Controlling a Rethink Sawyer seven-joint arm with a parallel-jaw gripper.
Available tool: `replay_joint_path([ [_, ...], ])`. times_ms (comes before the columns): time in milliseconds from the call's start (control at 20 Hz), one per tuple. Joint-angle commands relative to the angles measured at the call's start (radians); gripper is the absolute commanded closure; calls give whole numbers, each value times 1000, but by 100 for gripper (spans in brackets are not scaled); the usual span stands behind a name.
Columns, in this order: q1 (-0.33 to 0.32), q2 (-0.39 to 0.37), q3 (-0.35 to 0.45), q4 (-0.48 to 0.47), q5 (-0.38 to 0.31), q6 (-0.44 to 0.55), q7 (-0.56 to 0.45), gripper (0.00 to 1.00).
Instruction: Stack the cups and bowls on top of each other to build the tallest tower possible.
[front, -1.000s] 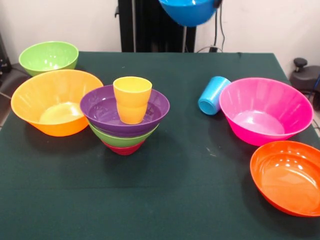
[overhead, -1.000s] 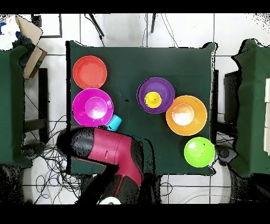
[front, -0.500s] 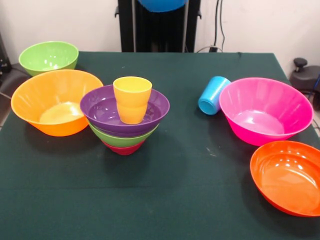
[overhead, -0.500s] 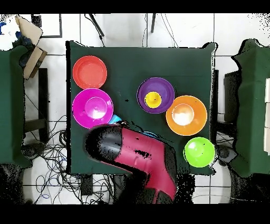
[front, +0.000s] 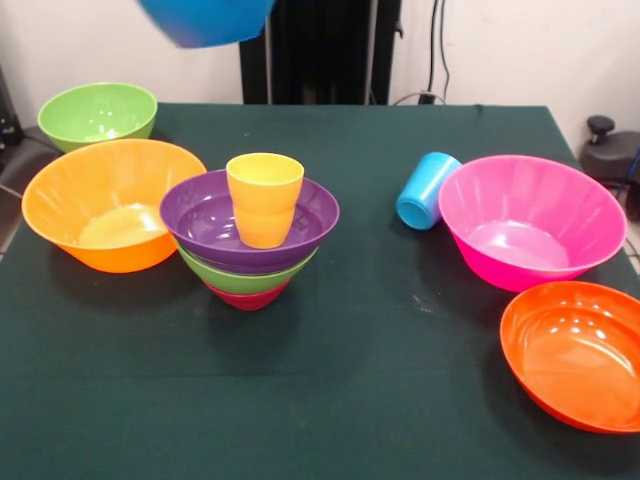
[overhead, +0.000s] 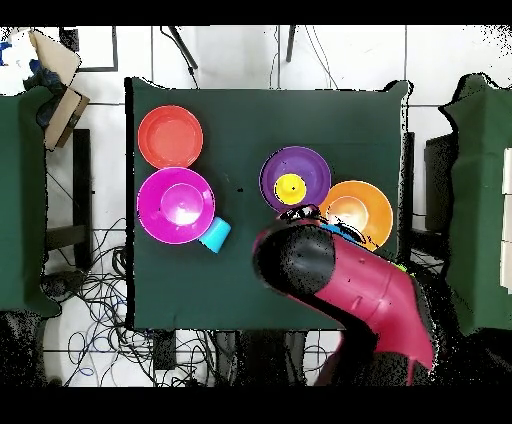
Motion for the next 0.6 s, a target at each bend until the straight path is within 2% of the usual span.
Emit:
replay_joint_path([
  [50, -68, -9, 223, 12, -100, -6, -289, 100],
  [400, -111, -9, 288, 8, -139, 5, -255, 100],
  [600, -114, -16, 299, -7, -165, 26, -234, 100],
])
